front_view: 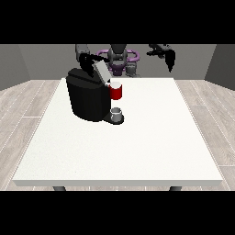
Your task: Insert the coffee pod into the coffee machine and close the lid
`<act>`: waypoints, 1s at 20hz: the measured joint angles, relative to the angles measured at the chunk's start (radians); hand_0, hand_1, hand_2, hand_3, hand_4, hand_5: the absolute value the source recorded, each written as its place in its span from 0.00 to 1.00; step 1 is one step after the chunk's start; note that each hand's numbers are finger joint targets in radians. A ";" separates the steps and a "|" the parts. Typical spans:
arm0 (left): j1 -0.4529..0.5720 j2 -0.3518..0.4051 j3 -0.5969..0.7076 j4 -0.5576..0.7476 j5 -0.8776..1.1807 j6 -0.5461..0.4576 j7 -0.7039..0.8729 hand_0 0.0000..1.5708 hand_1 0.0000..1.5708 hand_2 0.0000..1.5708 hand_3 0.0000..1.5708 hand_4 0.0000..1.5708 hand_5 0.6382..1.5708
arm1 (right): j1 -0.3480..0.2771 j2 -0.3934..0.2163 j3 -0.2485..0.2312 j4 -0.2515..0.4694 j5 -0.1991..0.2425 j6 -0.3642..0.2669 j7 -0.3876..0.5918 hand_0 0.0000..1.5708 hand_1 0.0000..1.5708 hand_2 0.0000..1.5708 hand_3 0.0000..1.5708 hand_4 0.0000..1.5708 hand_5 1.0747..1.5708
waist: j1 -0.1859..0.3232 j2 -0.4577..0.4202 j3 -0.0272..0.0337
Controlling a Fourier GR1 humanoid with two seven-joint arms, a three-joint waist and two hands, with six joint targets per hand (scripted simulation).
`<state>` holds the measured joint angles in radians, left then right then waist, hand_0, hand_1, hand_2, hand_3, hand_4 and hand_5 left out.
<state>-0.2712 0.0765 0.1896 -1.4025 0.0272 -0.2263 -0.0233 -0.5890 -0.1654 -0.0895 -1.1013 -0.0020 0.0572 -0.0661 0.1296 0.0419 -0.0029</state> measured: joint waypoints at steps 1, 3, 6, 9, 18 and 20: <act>0.018 -0.004 -0.008 0.000 -0.011 0.005 -0.017 0.00 0.00 0.00 0.00 0.00 1.00 | 0.000 0.002 0.003 0.003 0.006 0.001 -0.011 0.00 0.00 0.00 0.00 0.00 1.00 | -0.002 0.000 -0.0008; 0.006 0.000 -0.009 0.002 -0.012 0.016 -0.020 0.00 0.00 0.00 0.00 0.00 1.00 | -0.027 0.001 -0.001 0.015 0.005 0.002 -0.007 0.00 0.00 0.00 0.00 0.00 1.00 | -0.005 0.013 -0.0009; 0.004 0.016 0.001 0.017 -0.007 0.016 -0.036 0.00 0.00 0.00 0.00 0.00 1.00 | -0.047 0.006 0.006 0.022 0.015 0.004 -0.012 0.00 0.00 0.00 0.00 0.00 1.00 | -0.009 0.023 -0.0008; 0.015 0.030 0.002 0.028 -0.002 0.009 -0.048 0.00 0.00 0.00 0.00 0.00 1.00 | -0.052 0.018 0.012 0.033 0.021 0.001 -0.015 0.00 0.00 0.00 0.00 0.00 1.00 | -0.015 0.018 0.0004; 0.008 0.034 -0.004 0.050 -0.002 0.027 -0.071 0.00 0.00 0.00 0.00 0.11 1.00 | -0.120 0.030 0.007 0.059 0.035 -0.026 0.003 0.00 0.00 0.00 0.00 0.09 1.00 | -0.005 0.032 0.0037; -0.001 0.045 0.005 0.072 -0.003 0.028 -0.088 0.00 0.00 0.00 0.00 0.10 1.00 | -0.132 0.034 0.017 0.052 0.038 -0.026 0.024 0.00 0.00 0.00 0.00 0.04 1.00 | -0.015 0.039 0.0055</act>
<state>-0.2721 0.1219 0.1943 -1.3304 0.0245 -0.1985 -0.1108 -0.7214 -0.1318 -0.0726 -1.0495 0.0361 0.0310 -0.0420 0.1151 0.0813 0.0026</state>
